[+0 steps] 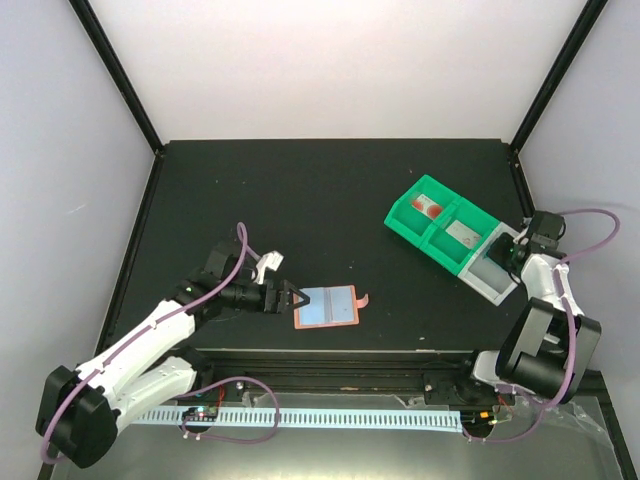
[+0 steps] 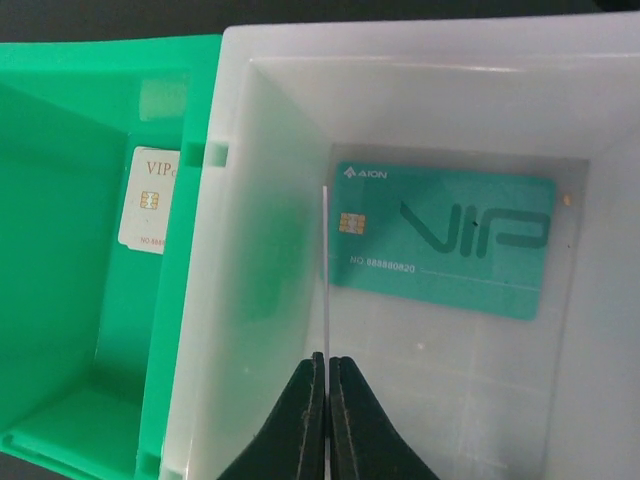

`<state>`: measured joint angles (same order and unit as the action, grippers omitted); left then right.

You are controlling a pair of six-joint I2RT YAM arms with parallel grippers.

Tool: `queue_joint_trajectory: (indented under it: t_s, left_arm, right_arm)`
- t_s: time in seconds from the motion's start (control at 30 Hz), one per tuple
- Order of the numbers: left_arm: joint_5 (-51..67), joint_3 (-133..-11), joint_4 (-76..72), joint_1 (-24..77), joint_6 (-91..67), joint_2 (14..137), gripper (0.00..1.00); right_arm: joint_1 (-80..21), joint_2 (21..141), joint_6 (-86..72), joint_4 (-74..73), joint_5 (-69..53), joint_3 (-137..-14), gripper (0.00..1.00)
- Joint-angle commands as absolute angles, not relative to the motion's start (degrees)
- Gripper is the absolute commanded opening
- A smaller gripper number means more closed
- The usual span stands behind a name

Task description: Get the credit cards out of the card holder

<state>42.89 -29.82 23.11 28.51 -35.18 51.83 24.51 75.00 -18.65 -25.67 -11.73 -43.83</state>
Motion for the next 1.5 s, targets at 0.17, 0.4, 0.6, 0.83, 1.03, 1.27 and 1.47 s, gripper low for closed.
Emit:
queue_joint_trajectory:
  t_s: [0.17,0.4,0.6,0.83,1.03,1.27,1.47]
  left_arm:
    - [40.3,-33.9,24.4,28.1,-39.9,49.9,0.99]
    - [38.9,-34.2,25.5,28.0,-41.2,48.3,0.99]
    - [37.8,-33.9,25.4,28.1,-41.8,47.5,0.99]
    - [37.6,-33.7,24.8,28.1,-41.7,48.3,0.99]
    - [37.3,-33.6,24.6,28.1,-41.2,48.8,0.99]
    - [37.1,-33.6,24.4,28.1,-40.7,49.5,0.99]
    - [36.4,-34.2,25.2,28.1,-40.1,49.9,0.99]
  right_arm:
    - [24.9,80.0,-17.7,-23.7,-11.6,-48.0,0.09]
    - [25.0,82.3,-18.3,-23.8,-9.8,-49.2,0.12]
    - [24.9,82.5,-19.0,-24.0,-7.1,-49.9,0.14]
    - [24.9,84.1,-19.4,-23.6,-6.9,-50.7,0.14]
    - [24.9,84.4,-20.0,-22.1,-6.2,-49.8,0.09]
    - [25.0,85.1,-20.6,-19.9,-6.5,-48.7,0.08]
    - [25.0,83.6,-22.0,-20.6,-4.9,-48.5,0.2]
